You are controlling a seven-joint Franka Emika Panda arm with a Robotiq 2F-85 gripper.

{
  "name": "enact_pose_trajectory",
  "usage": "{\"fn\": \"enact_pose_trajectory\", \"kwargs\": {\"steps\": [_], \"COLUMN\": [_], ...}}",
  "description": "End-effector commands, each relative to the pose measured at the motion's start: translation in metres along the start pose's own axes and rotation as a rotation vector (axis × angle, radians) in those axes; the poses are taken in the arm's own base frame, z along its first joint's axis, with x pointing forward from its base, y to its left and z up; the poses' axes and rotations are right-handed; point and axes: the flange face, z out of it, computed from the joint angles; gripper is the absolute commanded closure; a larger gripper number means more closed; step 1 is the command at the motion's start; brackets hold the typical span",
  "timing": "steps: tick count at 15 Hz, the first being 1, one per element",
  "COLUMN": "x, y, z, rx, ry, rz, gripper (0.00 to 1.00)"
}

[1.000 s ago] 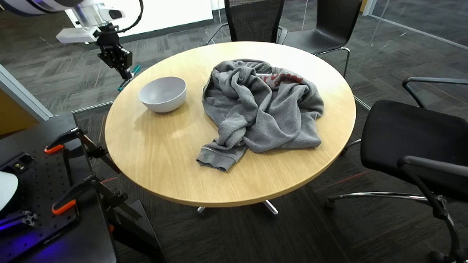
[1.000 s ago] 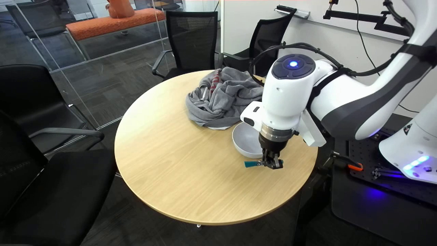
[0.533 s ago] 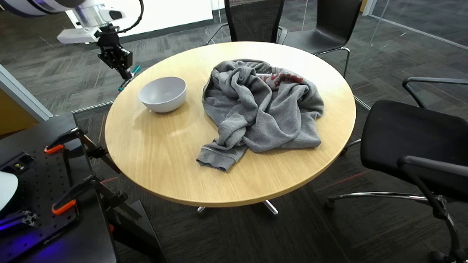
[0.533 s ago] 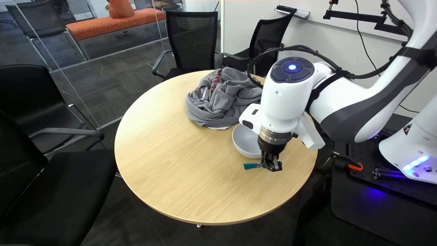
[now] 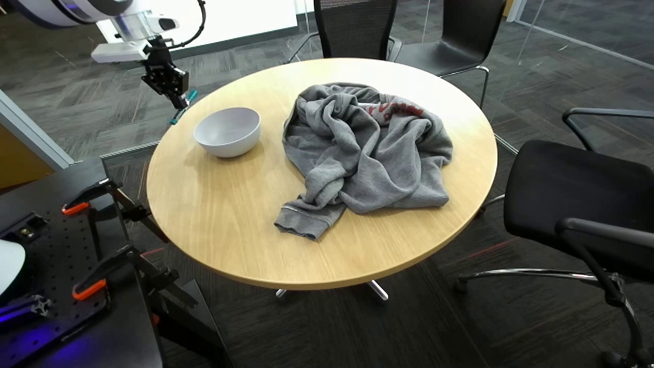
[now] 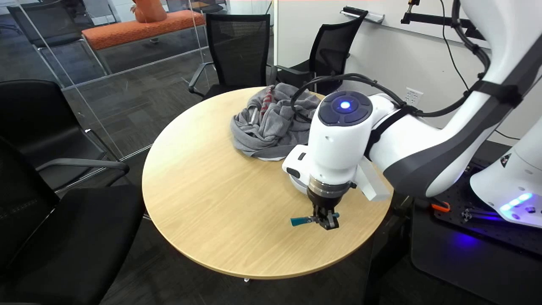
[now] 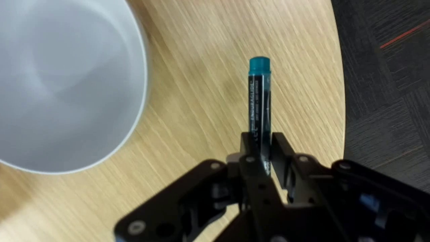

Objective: Remove the green marker from the grey bowl

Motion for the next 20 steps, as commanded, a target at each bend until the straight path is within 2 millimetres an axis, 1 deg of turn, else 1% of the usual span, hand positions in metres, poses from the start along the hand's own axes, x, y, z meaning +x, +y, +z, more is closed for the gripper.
{"fn": "enact_pose_trajectory", "kwargs": {"steps": [1,8,12,16,17,18,19,20], "x": [0.021,0.041,0.045,0.048,0.049,0.050,0.050,0.050], "y": [0.003,0.011,0.016,0.019,0.019,0.019,0.019,0.019], "z": [0.015,0.043,0.051,0.054,0.054,0.054,0.054,0.054], "rx": [-0.007,0.007,0.004,0.007,0.007,0.008,0.008,0.009], "ry": [-0.029,-0.056,-0.066,-0.065,-0.066,-0.067,-0.067,-0.068], "rz": [-0.022,-0.009,0.003,0.008,0.009,0.010,0.010,0.011], "gripper": [0.96,0.96,0.96,0.96,0.89,0.58,0.59,0.55]}}
